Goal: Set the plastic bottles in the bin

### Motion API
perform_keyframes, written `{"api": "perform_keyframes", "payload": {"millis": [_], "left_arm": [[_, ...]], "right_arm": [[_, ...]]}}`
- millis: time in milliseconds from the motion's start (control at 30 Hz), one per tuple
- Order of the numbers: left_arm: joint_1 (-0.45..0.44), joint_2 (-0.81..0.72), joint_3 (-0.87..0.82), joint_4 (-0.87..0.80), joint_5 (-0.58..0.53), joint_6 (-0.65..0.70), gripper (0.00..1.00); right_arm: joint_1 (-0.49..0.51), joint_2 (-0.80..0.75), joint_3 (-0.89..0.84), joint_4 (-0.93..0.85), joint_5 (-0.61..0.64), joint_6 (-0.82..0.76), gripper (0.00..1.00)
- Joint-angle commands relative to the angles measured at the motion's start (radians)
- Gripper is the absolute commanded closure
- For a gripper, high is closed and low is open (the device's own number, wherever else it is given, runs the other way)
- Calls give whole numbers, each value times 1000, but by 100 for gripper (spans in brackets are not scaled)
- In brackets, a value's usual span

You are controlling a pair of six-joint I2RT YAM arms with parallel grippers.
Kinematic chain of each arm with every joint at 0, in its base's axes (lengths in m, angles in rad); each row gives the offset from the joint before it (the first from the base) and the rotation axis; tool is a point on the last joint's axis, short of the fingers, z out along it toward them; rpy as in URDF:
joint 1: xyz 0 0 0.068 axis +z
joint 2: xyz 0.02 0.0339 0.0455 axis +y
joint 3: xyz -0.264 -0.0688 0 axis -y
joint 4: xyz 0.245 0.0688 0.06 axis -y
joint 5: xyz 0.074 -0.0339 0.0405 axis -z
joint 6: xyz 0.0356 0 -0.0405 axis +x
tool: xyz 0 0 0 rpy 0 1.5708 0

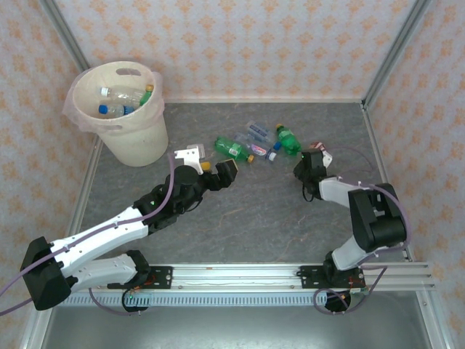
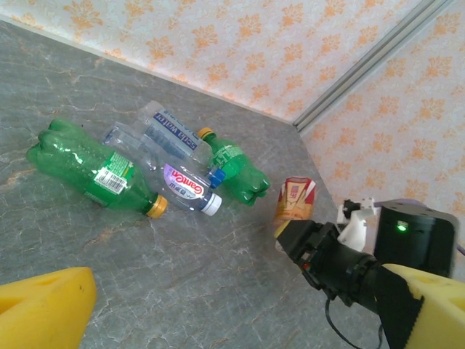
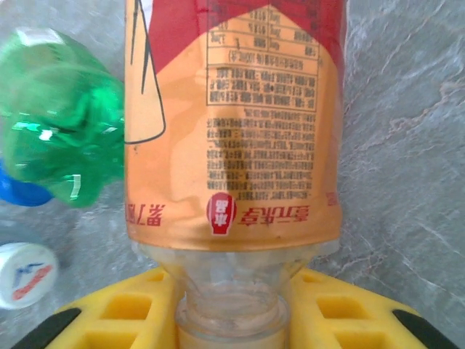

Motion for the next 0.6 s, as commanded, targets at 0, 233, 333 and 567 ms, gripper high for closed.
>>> {"api": "perform_keyframes", "payload": {"millis": [0,233,333,567], "left_arm": [[-8,-9,-10,22,-39,-25,1],[-6,16,2,47,-38,-49,1],[-5,21,1,77,-26,-53,1],[10,31,-10,134,27,-61,1]], "right_arm": [[3,-104,-52,37,30,-34,66],[116,-330,-117,63,124,-140,66],[184,-409,-140,101,130,-191,67],[361,-468,-154,180,109,-324,67]]}}
